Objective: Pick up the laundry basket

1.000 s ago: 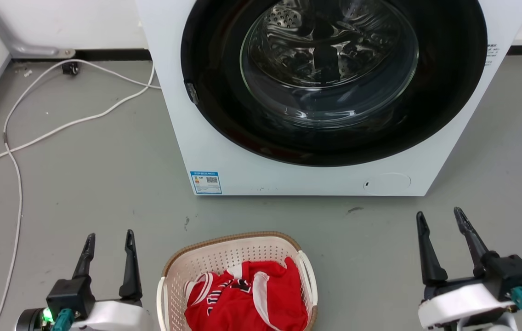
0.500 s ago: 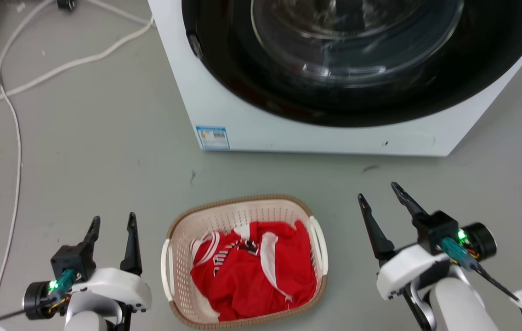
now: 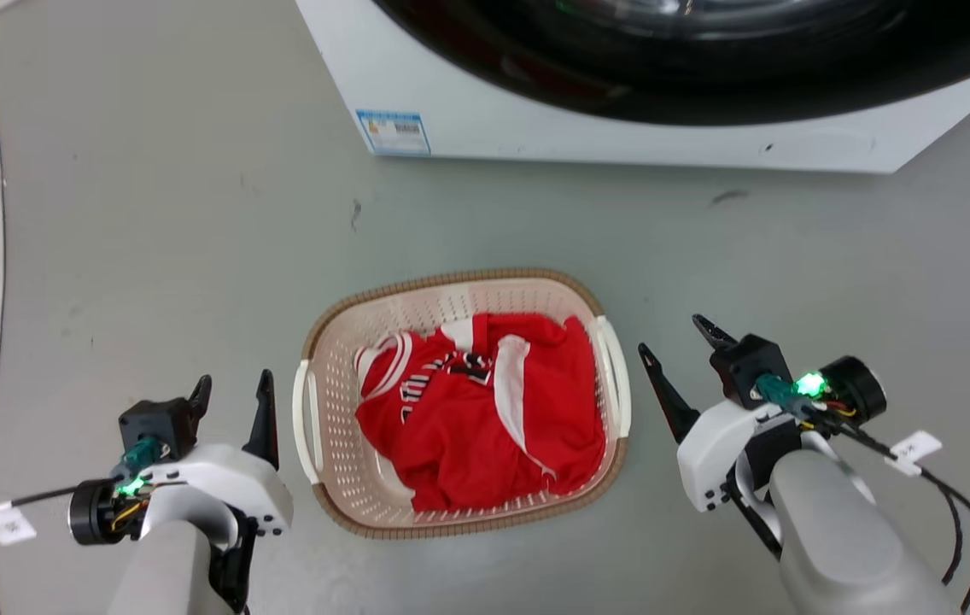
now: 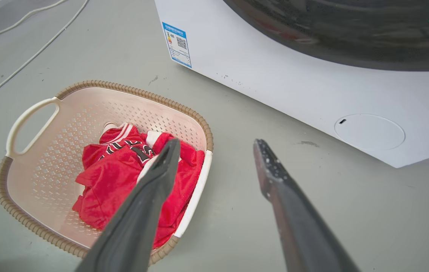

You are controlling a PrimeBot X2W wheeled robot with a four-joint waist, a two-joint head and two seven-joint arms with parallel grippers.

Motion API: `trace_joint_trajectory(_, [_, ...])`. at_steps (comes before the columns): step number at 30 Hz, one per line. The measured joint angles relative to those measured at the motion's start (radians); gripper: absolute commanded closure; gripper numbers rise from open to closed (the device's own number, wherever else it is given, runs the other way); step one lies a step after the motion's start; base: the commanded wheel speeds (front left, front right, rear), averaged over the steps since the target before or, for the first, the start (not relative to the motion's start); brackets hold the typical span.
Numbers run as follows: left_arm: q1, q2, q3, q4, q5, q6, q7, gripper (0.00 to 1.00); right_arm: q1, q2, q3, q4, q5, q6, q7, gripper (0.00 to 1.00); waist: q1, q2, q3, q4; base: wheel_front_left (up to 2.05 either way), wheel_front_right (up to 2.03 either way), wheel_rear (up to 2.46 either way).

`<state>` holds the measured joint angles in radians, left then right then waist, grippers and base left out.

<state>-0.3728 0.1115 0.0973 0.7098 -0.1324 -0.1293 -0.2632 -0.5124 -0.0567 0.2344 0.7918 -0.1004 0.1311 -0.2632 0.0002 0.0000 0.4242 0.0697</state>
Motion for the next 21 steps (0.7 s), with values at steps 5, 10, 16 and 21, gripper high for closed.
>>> trace_joint_trajectory(5, [-0.058,0.011,-0.055,0.081,-0.041,-0.001,0.000,0.00,-0.074,-0.014,0.032,0.122,-0.002,0.000,0.000,0.00,-0.0001,0.0000,0.067,0.010,0.00,0.00,0.00])
trace_joint_trajectory(10, [-0.114,0.023,-0.121,0.155,-0.087,-0.001,0.000,0.00,-0.154,-0.018,0.070,0.225,0.004,0.000,0.000,0.00,0.0000,0.0000,0.131,0.019,0.00,0.00,0.00])
trace_joint_trajectory(16, [-0.168,0.025,-0.180,0.217,-0.133,-0.001,0.000,0.00,-0.230,-0.016,0.116,0.318,0.018,0.000,0.000,0.00,0.0000,0.0000,0.198,0.034,0.00,0.00,0.00])
trace_joint_trajectory(21, [-0.195,0.025,-0.217,0.255,-0.165,-0.001,0.000,0.00,-0.273,-0.013,0.151,0.379,0.030,0.000,0.000,0.00,-0.0001,0.0000,0.242,0.048,0.00,0.00,0.00])
